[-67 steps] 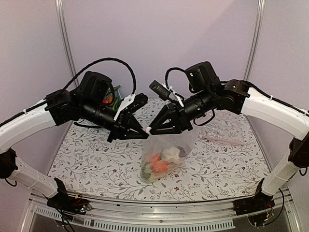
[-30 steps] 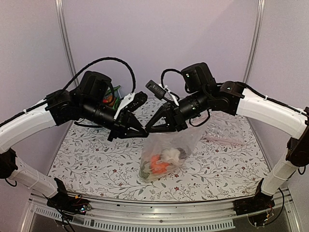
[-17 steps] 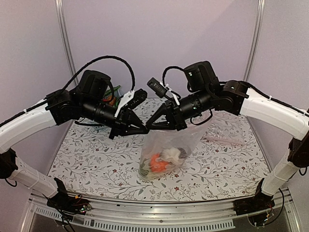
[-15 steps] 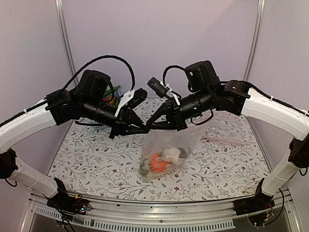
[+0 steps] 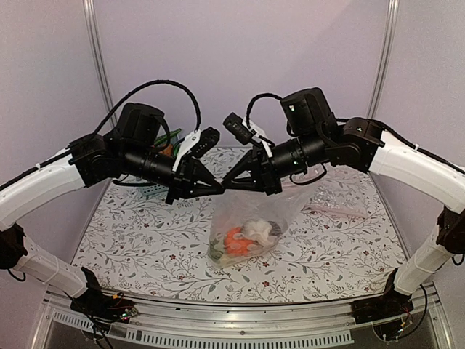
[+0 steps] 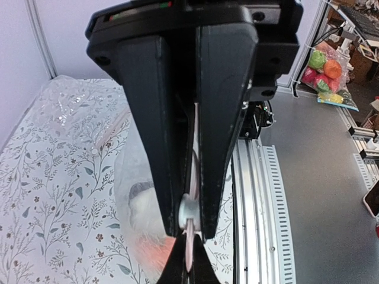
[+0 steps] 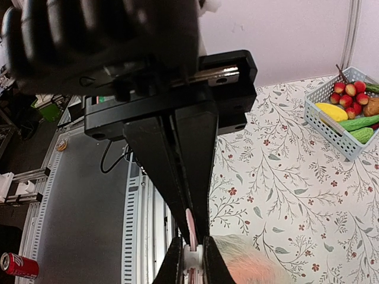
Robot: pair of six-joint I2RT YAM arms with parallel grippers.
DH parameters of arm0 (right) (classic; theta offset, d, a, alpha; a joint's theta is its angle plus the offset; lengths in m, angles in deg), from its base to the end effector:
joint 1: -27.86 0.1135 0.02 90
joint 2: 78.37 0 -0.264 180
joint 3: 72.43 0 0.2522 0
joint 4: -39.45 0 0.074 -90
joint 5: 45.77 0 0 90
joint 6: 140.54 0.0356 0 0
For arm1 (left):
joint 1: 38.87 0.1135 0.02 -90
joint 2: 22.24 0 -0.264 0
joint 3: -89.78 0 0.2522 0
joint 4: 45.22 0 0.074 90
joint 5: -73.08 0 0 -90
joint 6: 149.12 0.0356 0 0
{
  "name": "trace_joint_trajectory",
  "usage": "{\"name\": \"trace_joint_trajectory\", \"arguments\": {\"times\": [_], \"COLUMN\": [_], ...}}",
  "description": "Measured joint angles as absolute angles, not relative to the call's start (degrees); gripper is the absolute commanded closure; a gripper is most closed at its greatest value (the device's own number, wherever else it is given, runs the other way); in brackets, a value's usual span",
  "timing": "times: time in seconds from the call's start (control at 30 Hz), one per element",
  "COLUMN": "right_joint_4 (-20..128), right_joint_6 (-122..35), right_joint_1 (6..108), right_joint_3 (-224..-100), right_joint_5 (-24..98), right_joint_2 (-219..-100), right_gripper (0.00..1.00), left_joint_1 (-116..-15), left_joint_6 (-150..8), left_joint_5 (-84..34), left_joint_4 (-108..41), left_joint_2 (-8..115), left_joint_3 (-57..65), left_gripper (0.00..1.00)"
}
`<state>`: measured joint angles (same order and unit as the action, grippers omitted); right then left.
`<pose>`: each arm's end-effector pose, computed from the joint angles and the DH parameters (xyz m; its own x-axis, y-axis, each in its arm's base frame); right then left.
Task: Place the food in the zip-top bag and seal the zipper
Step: Zip the zipper on the zipper food storage bag.
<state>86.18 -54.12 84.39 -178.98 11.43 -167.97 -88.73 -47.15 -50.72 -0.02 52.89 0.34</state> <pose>0.1767 0.3023 0.3994 -0.2134 -0.4180 -0.8830 -0.9757 0.0454 0.2143 0.1689 -0.2310 0.3778 -0.1282 0.4194 -0.8987 0.9912 0.0856 -0.1014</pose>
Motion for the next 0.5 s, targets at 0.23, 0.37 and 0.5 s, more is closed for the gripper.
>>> {"name": "trace_joint_trajectory", "arguments": {"times": [0.23, 0.37, 0.5], "right_joint_4": [87.3, 87.6, 87.6], "right_joint_6": [-55.0, -55.3, -55.6], "right_joint_1": [84.5, 84.5, 84.6], "right_joint_3": [-179.5, -179.5, -179.5], "right_joint_5": [14.0, 14.6, 15.2], "right_joint_2": [-167.8, -167.8, -167.8], "right_gripper": [0.94, 0.93, 0.91], "left_joint_1": [-88.1, -87.8, -87.6], "left_joint_6": [-47.1, -47.1, -47.1], "left_joint_5": [-50.6, -50.5, -50.5], "left_joint_4": [-0.8, -0.8, -0.8], "left_joint_2": [52.9, 52.9, 52.9], "left_joint_3": [0.3, 0.3, 0.3], "left_gripper": [1.00, 1.00, 1.00]}}
